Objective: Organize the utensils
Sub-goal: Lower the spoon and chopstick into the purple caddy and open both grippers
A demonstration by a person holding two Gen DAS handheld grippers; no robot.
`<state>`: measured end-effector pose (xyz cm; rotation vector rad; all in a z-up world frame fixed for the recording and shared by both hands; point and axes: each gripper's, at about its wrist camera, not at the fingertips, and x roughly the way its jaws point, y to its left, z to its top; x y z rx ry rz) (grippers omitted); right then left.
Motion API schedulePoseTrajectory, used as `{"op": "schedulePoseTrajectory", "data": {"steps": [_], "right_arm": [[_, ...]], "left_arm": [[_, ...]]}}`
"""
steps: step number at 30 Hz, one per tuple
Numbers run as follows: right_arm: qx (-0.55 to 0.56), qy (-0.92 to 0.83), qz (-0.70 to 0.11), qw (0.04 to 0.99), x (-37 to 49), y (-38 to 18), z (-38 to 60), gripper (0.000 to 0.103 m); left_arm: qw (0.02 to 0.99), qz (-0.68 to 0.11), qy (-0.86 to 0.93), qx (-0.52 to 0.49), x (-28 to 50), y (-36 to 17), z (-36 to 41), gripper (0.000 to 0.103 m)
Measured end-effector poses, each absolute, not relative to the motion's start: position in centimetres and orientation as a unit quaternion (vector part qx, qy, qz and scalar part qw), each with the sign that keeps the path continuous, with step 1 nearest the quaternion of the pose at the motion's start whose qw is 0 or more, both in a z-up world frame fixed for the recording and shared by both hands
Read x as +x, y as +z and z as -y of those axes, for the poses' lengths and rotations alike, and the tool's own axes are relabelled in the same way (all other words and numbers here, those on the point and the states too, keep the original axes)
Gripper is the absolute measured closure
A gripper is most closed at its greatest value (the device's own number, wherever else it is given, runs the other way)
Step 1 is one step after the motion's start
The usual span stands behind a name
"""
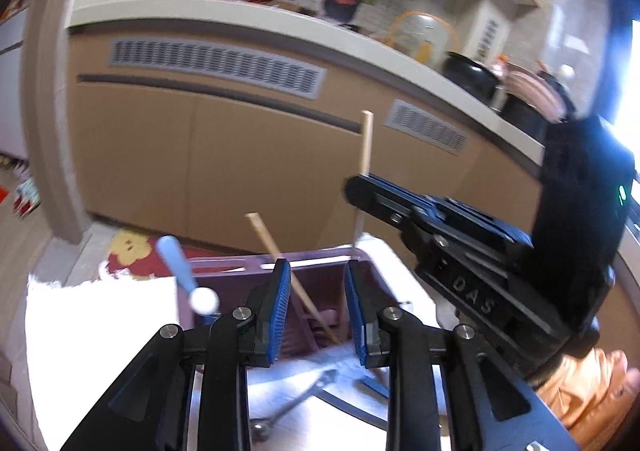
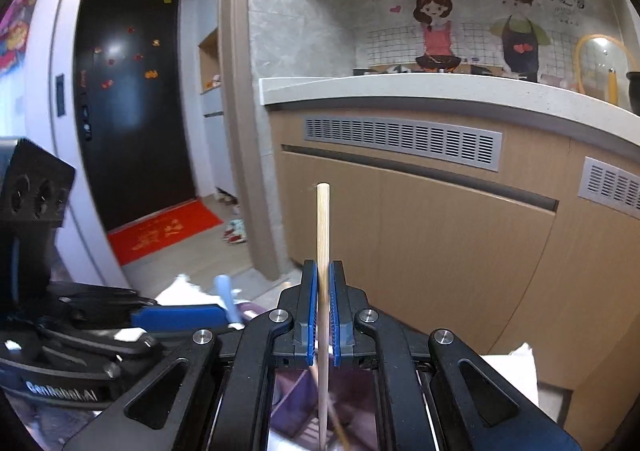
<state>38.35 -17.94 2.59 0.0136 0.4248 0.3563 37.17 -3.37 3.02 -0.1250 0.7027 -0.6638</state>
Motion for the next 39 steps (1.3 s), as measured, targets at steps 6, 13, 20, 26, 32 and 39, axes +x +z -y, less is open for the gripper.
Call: {"op": "schedulePoseTrajectory", "data": {"steps": [6, 13, 20, 26, 32, 39], "right_arm": [[0.009, 0.191, -0.207, 0.959, 36.2, 4.9, 18.7, 0.097], [0.001, 0.173, -0.272, 0.946, 35.3, 1.3, 19.0, 0.097], [0.009, 0.166, -0.316, 0.934, 33.8, -0.6, 20.2, 0.094], [0.009, 0.153, -0.307, 0.939, 30.1, 0.2, 22.0, 0.057], [0.006, 0.138, -0.319, 0.937, 25.8, -0.3, 24.2, 0.048], [0.003, 0.140, -0.388, 0.911, 23.4, -4.1, 25.8, 0.044]], "left_arm": [[0.890, -0.333, -0.308, -0.051, 35.3, 3.8, 3.6, 0.067], [0.899, -0.368, -0.230, -0.062, 33.8, 2.4, 1.9, 0.052], [0.890, -0.403, -0.208, -0.045, 31.4, -0.1, 1.1, 0.043], [0.881, -0.429, -0.199, -0.025, 29.2, -2.6, 1.1, 0.037], [0.865, -0.458, -0.203, 0.010, 27.7, -5.0, 2.8, 0.036], [0.860, -0.479, -0.168, 0.054, 26.5, -6.7, 3.9, 0.031]]}}
